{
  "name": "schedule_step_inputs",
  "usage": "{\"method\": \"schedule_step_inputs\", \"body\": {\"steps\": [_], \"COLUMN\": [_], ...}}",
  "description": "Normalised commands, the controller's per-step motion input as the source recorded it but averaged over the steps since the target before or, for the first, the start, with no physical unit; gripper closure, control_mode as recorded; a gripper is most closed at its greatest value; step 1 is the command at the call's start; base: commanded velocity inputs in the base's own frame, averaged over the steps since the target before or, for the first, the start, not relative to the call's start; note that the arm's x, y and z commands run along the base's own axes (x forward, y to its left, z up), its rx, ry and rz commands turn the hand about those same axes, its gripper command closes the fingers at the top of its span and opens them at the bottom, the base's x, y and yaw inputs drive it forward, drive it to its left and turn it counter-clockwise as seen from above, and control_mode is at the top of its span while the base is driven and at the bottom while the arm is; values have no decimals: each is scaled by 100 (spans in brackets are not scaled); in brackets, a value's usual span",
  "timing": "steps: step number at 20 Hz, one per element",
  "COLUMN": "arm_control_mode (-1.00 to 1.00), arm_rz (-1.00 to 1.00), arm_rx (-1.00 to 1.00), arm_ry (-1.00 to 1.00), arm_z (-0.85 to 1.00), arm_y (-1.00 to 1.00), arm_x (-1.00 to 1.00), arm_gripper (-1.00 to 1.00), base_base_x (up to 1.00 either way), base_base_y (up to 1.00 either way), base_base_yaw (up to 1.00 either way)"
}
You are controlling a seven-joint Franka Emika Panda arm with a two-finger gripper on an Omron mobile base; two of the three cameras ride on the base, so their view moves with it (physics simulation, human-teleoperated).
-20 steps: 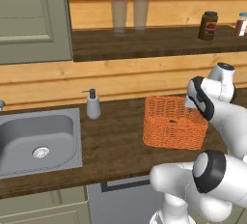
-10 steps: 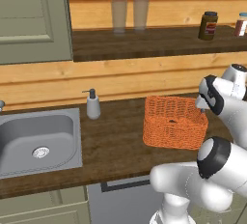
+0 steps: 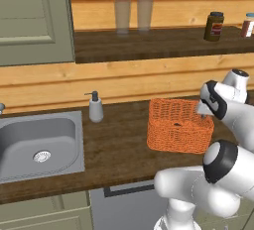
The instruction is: Open the cabinet, pick up the bread from the cabinet and place it in the basket. Then move the basket to the dining counter.
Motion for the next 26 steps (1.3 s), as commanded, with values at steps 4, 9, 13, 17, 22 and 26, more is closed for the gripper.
{"method": "schedule_step_inputs", "body": {"steps": [4,9,13,17,22,26], "arm_control_mode": [-100,-100,-100,-100,-100,-100], "arm_rz": [0,0,0,0,0,0], "arm_rx": [0,0,0,0,0,0], "arm_ry": [0,0,0,0,0,0], "arm_z": [-16,-12,-1,-3,-28,-40], "arm_y": [7,-11,-14,-11,0,0], "arm_x": [8,10,18,21,6,0], "arm_gripper": [-100,-100,-100,-100,-100,-100], "base_base_x": [0,0,0,0,0,0], "base_base_y": [0,0,0,0,0,0], "base_base_yaw": [0,0,0,0,0,0]}}
